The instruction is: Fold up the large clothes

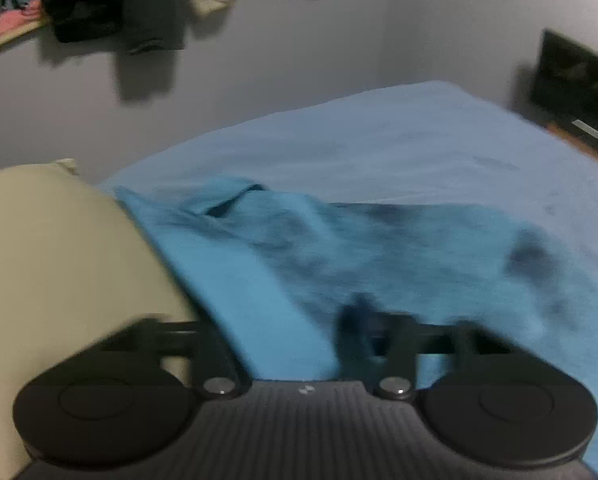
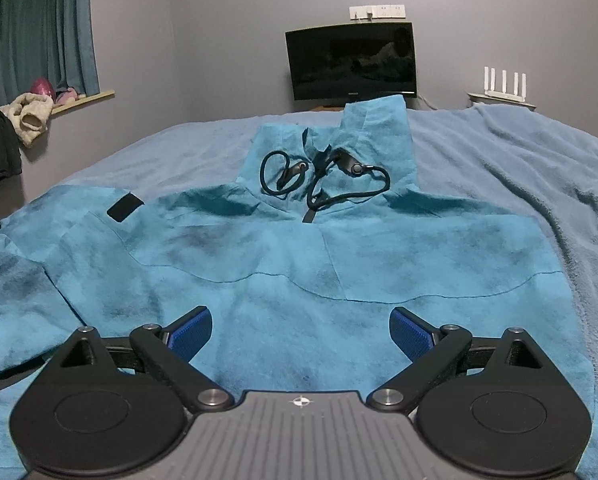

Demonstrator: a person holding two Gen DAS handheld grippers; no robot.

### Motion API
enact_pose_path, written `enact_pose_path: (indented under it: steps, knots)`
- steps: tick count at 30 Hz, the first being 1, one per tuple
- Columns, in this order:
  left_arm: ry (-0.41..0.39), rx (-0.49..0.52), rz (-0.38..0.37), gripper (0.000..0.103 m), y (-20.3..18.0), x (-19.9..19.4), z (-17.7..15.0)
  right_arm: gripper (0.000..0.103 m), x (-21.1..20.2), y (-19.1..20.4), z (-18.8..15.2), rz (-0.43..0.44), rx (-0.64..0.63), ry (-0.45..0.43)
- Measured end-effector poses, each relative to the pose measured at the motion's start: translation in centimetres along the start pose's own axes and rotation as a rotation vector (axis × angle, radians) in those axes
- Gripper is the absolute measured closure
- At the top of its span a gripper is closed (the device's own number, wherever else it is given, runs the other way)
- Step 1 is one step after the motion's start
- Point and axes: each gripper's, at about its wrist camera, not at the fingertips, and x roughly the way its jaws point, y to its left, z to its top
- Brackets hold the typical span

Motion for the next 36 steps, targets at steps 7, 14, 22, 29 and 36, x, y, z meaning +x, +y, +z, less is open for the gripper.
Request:
enact_pose_path:
  steps: [7,14,22,29,36]
  knots:
    - [-0.137,-0.088,-0.105,0.099,1.8,-5.3,0.2,0.007,0.1,-0.1,0.0,-0.004,0.005,-0.009]
    - [-0.353,0.01,-0.279,0.1,-2.0,-16.1,1.8,0.007,-1.1,-0.5,0.0,-0.028,0.008,-0.07]
    - [-0.571,0.258,-0.541,0.101,-13.0,-28.9,0.9,0.007,-2.1,-0.9,-0.5,-0.051,-0.003,-0.117]
    - [-0.603,0.462,-0.735,0.101,-25.3,-33.7,-4.4,0.007,-2.5,-1.4,-1.0,-0.07,-0.004,-0.126]
    - [-0.446,0.626,-0.837,0.101,-36.6,-33.5,-14.0,0.007,-2.4,-2.3,-1.5,-0.079,0.023,-0.121]
